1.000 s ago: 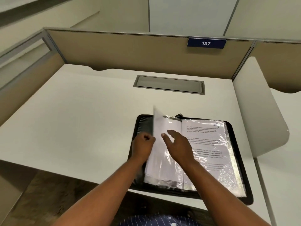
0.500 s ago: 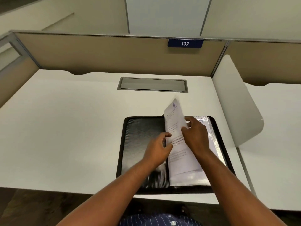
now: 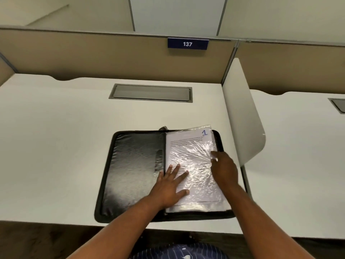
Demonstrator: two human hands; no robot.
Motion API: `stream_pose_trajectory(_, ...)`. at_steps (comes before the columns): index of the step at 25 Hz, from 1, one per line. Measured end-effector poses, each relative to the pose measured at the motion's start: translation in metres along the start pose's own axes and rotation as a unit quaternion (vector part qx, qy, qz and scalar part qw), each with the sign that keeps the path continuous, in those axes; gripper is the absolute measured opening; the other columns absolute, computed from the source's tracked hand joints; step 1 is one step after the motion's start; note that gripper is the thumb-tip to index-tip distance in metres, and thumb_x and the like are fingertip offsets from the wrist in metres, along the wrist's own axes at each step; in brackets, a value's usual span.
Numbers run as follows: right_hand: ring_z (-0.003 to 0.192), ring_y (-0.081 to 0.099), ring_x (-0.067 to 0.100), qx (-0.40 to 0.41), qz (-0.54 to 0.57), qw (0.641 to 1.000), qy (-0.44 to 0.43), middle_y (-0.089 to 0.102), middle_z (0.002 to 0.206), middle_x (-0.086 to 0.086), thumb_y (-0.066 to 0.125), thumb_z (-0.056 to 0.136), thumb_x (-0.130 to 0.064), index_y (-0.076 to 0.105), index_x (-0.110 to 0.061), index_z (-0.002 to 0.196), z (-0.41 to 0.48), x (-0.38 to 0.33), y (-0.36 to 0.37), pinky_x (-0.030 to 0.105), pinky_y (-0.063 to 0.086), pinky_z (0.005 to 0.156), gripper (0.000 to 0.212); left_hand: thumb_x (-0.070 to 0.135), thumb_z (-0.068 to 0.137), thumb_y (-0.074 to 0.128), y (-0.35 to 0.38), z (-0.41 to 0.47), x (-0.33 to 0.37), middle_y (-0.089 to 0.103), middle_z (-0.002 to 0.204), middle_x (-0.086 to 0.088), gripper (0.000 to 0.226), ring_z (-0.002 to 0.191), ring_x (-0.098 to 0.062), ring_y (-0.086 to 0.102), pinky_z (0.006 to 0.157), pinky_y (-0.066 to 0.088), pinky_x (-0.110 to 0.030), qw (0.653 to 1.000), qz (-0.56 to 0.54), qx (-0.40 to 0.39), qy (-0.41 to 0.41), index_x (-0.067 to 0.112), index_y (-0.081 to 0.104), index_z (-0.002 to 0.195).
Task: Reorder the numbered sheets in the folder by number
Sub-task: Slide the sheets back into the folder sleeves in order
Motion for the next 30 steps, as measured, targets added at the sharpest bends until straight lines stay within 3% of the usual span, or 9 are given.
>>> stream_pose_trajectory(3,0.123,0.059,0.029,-0.055,-0.033,0.998,-0.009,0.062,0.136,0.006,0.051,0.102,-0.017,0.068,-0.019,0.129,0.004,0.039,0.009,0.037,0.047,0.096,0.031,0.074,0.095,0.032,0.018,0.008,0.012,-0.029,0.163,0.01,0.076,0.148,-0.019,-0.033,0.123,-0.012,-0.053,0.999,0.045,-0.011,-0.017,0.051,-0.009,0.156)
stream_pose_trajectory(5,0.135,0.049,0.028,-0.062,-0.1,0.991,-0.07,0.051,0.15,0.006,0.054,0.103,-0.033,0.06,-0.02,0.138,0.004,0.051,0.014,0.04,0.043,0.105,0.038,0.074,0.095,0.029,0.023,0.01,0.014,-0.033,0.162,0.009,0.077,0.146,-0.02,-0.037,0.122,-0.015,-0.053,0.997,0.065,-0.013,-0.027,0.051,-0.014,0.154)
stream_pose_trajectory(7,0.153,0.023,0.025,-0.082,-0.176,0.97,-0.148,0.021,0.169,0.003,0.045,0.104,-0.054,0.036,-0.026,0.158,-0.004,0.06,0.028,0.047,0.027,0.121,0.062,0.075,0.095,0.027,0.024,0.01,0.012,-0.035,0.161,0.009,0.076,0.145,-0.019,-0.04,0.121,-0.016,-0.053,0.996,0.082,-0.011,-0.028,0.051,-0.017,0.153)
stream_pose_trajectory(9,0.158,-0.007,0.021,-0.125,-0.211,0.951,-0.188,-0.009,0.172,-0.003,0.026,0.103,-0.066,0.007,-0.032,0.164,-0.014,0.073,0.04,0.052,0.007,0.127,0.073,0.076,0.096,0.024,0.025,0.01,0.012,-0.037,0.16,0.01,0.075,0.144,-0.017,-0.041,0.12,-0.018,-0.05,0.996,0.09,-0.008,-0.024,0.052,-0.019,0.153)
stream_pose_trajectory(11,0.157,-0.018,0.018,-0.136,-0.227,0.944,-0.198,-0.019,0.17,-0.006,0.019,0.103,-0.069,-0.004,-0.033,0.164,-0.018,0.083,0.047,0.053,-0.002,0.127,0.075,0.077,0.096,0.024,0.025,0.009,0.011,-0.039,0.158,0.014,0.074,0.143,-0.013,-0.043,0.12,-0.02,-0.047,0.996,0.086,-0.006,-0.02,0.053,-0.019,0.152)
stream_pose_trajectory(18,0.156,-0.02,0.017,-0.133,-0.239,0.941,-0.198,-0.021,0.169,-0.006,0.017,0.102,-0.07,-0.006,-0.033,0.163,-0.015,0.087,0.045,0.053,-0.003,0.127,0.075,0.076,0.096,0.029,0.02,0.009,0.014,-0.037,0.159,0.017,0.075,0.142,-0.007,-0.042,0.122,-0.018,-0.044,0.998,0.063,-0.01,-0.018,0.054,-0.014,0.153)
stream_pose_trajectory(20,0.156,-0.021,0.017,-0.133,-0.225,0.946,-0.194,-0.021,0.169,-0.006,0.019,0.102,-0.071,-0.005,-0.033,0.163,-0.016,0.088,0.04,0.052,-0.005,0.127,0.076,0.074,0.097,0.029,0.018,0.005,0.012,-0.031,0.162,0.015,0.075,0.146,-0.007,-0.036,0.124,-0.013,-0.044,0.998,0.04,0.022,-0.041,0.05,-0.01,0.156)
stream_pose_trajectory(25,0.159,0.0,0.025,-0.088,-0.159,0.979,-0.093,-0.003,0.172,0.006,0.037,0.101,-0.065,0.005,-0.025,0.164,-0.014,0.093,0.022,0.048,0.008,0.127,0.082,0.069,0.097,0.029,0.002,-0.026,-0.047,-0.005,0.17,-0.003,0.079,0.156,-0.02,-0.01,0.125,0.0,-0.051,0.952,-0.001,0.187,-0.242,0.028,0.008,0.162)
stream_pose_trajectory(30,0.153,0.021,0.031,-0.077,-0.173,0.981,-0.042,0.019,0.169,0.013,0.052,0.097,-0.056,0.025,-0.016,0.16,-0.015,0.078,0.026,0.052,0.028,0.116,0.079,0.07,0.09,0.051,-0.02,-0.063,-0.122,0.011,0.167,-0.018,0.098,0.154,-0.036,0.009,0.121,0.012,-0.061,0.853,-0.086,0.209,-0.47,0.014,0.013,0.16)
Point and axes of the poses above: each hand's wrist, its own z-axis towards the middle knuckle, its own y-axis out of the palm, x = y × z, the point moved 4 cm from there along z, towards the middle knuckle
